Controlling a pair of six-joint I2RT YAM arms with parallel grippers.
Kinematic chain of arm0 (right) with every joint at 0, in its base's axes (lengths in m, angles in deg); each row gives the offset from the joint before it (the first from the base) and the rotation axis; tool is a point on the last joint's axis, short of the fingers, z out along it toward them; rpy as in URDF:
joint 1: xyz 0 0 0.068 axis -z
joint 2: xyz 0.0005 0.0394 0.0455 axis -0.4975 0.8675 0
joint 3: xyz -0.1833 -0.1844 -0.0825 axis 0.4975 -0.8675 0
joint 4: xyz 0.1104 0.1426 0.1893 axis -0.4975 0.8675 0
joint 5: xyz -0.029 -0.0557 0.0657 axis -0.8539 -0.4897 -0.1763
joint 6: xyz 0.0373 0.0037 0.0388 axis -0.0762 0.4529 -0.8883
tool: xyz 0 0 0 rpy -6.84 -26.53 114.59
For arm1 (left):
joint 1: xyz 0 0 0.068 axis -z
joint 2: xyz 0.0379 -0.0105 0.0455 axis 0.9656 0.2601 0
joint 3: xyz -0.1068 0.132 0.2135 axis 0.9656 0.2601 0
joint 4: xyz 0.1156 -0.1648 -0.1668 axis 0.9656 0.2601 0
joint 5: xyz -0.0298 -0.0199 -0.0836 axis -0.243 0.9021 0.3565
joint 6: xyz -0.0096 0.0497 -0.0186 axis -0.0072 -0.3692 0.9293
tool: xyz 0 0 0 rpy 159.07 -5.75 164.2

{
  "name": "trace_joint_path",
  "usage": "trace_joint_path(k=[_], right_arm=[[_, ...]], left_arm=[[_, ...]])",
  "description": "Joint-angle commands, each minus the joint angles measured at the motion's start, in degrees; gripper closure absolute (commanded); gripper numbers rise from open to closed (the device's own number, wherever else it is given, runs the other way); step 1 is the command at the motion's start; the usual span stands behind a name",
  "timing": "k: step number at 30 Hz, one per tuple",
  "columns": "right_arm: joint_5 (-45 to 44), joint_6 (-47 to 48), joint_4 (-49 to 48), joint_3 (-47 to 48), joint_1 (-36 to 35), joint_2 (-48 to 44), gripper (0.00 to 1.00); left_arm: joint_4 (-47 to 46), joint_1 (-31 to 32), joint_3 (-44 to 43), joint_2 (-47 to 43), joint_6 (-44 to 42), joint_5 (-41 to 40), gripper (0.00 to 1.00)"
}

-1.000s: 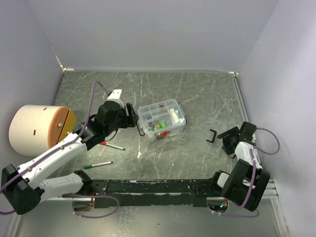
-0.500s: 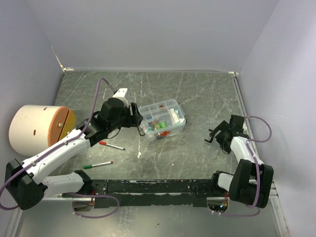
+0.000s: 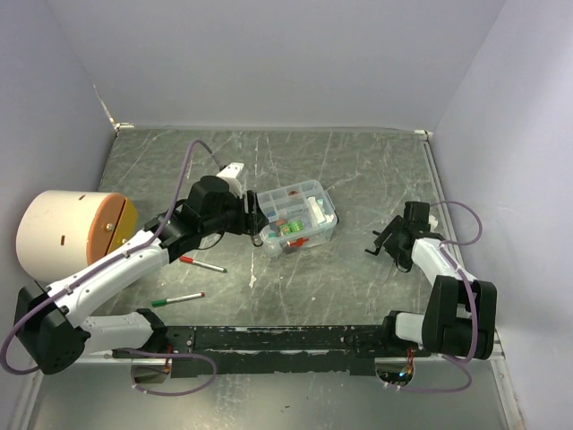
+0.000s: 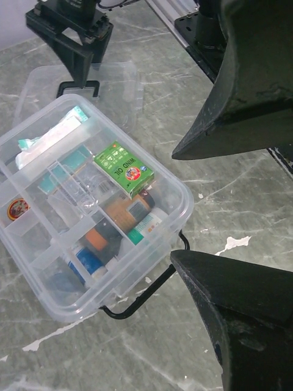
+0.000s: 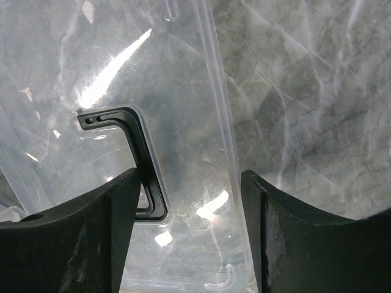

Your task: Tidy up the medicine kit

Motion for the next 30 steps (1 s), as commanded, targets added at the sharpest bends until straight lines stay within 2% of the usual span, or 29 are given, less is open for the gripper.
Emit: trace_joint_path(k=[1,5,7,13,19,22,30], right_arm=[[-1.3,2.2,1.5,1.3,-1.0,2.6,0.33],[0.3,3.8,1.1,2.6,-1.1,5.4,0.32],[1.6,4.1,0.6,2.9,-1.2,6.6,0.34],[2.4,3.3,-0.8,2.0,-1.7,7.1,0.36],[0.9,3.4,-1.0,1.8,-1.8,8.2,0.34],[0.7,3.7,-1.4,1.6,-1.9,8.4,0.33],[0.0,4.1,-0.9,2.2,-2.6,7.9,0.35]], left_arm=[[-2.5,-0.3,-2.3,0.7,-1.9,5.7,0.29],[-7.0,1.0,-1.3,2.3,-1.8,14.1,0.30],[-9.0,3.2,-0.3,3.2,-1.7,14.3,0.32],[-7.4,12.3,-1.2,7.3,-4.6,5.1,0.41],[-6.2,20.9,-3.2,13.3,-8.0,-3.1,0.45],[-7.3,21.6,-3.3,16.7,-7.3,-7.8,0.48],[-3.1,21.7,-7.4,23.0,-4.0,-21.7,0.51]])
